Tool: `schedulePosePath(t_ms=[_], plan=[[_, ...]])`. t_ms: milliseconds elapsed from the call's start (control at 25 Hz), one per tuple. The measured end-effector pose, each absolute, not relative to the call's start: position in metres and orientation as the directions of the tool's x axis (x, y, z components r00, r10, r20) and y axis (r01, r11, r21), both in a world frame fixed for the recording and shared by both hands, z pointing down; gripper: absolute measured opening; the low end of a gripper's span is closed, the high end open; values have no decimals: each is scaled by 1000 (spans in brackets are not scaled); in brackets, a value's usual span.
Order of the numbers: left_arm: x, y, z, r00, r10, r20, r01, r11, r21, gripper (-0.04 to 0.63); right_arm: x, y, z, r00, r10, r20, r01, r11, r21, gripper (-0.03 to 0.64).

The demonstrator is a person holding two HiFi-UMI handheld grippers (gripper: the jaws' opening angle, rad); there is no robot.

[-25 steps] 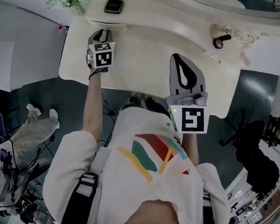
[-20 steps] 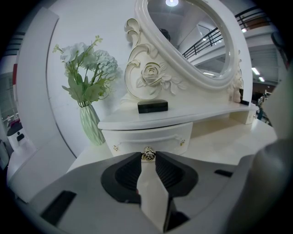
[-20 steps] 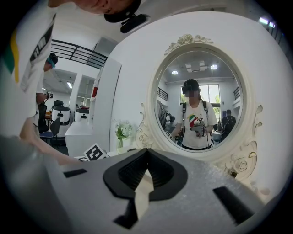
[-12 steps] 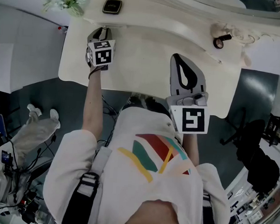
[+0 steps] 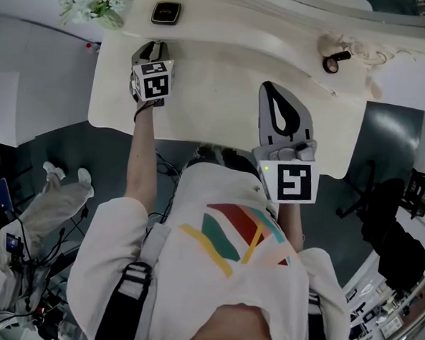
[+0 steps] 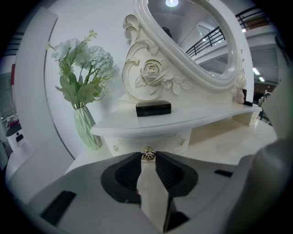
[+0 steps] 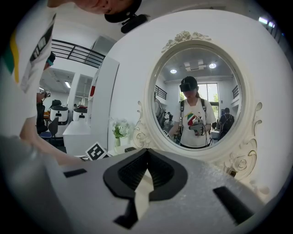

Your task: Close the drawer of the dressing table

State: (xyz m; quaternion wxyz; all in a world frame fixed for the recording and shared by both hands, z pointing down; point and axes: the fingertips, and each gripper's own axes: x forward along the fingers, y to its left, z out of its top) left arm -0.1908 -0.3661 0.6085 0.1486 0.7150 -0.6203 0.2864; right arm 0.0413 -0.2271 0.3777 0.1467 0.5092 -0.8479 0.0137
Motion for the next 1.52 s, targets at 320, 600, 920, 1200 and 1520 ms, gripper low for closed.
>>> schedulePosePath(t_ms=[320,600,920,1200,1520], plan=[[-191,-367,610,67,-805,589,-976,-177,-130,94,40,-228,378,-444,-858,259,-865,486,126,0],[-193,-365,595,60,-831,553,-980,-155,-126,94,41,-224,373,-446,-861,244,-867,483,121,0],[-195,-351,547,37,-875,483,-987,-109,-121,95,47,-219,355,-442,-877,190,-872,469,137,0],[-172,-343,460,55,-937,345,-983,-112,-146,94,59,-217,327,-423,-899,115,-880,438,184,0],[-102,-321,324,184,-979,86,-971,-194,-136,81,72,-217,288,-390,-921,17,-896,384,223,0]])
